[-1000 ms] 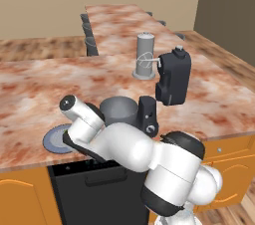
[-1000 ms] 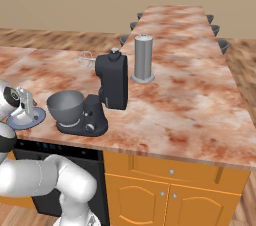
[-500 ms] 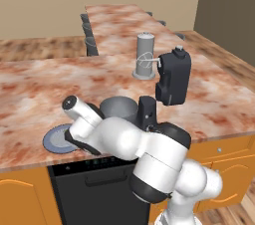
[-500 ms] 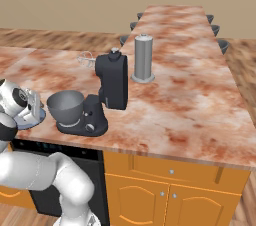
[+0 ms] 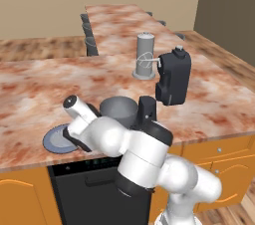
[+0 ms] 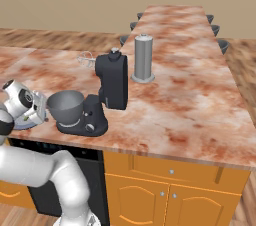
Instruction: Add butter and sugar cubes to the stand mixer bowl and then turn on the stand mixer to begin making frosting.
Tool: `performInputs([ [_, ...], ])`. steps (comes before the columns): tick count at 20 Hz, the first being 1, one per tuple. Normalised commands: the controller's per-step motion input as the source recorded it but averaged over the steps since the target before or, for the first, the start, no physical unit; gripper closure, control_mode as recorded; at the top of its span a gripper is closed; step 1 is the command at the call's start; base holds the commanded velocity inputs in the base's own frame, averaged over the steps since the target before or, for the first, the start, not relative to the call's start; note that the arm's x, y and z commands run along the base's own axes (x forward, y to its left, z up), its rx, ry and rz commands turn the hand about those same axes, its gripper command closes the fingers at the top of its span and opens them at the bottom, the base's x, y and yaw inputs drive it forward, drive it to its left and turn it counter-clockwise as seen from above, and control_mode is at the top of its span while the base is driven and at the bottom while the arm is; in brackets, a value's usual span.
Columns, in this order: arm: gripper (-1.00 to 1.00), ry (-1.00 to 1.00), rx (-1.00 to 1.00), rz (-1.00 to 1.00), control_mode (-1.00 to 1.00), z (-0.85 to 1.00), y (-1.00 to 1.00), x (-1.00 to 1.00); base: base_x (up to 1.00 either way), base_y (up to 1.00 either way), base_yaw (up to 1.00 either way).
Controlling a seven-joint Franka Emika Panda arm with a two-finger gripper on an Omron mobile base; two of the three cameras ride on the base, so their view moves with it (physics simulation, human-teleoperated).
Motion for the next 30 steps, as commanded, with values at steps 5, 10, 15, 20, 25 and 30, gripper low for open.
performInputs([
  [5, -1.0, 0.04, 0.0, -0.04, -1.0, -0.23, 0.0, 0.24, 0.0, 0.0, 0.0],
  [10, -1.0, 0.03, 0.0, -0.02, -1.0, -0.21, 0.0, 0.23, 0.0, 0.0, 0.0],
  [15, -1.0, 0.03, 0.0, -0.02, -1.0, -0.22, 0.0, 0.07, 0.0, 0.0, 0.0],
  [20, -1.0, 0.01, 0.0, -0.02, -1.0, -0.16, -0.08, 0.0, 0.0, 0.0, 0.0],
  [25, -1.0, 0.01, 0.0, -0.02, -1.0, -0.1, -0.17, 0.01, 0.0, 0.0, 0.0],
  [30, -1.0, 0.05, -0.01, 0.0, -1.0, -0.16, -0.04, 0.01, 0.0, 0.0, 0.0],
])
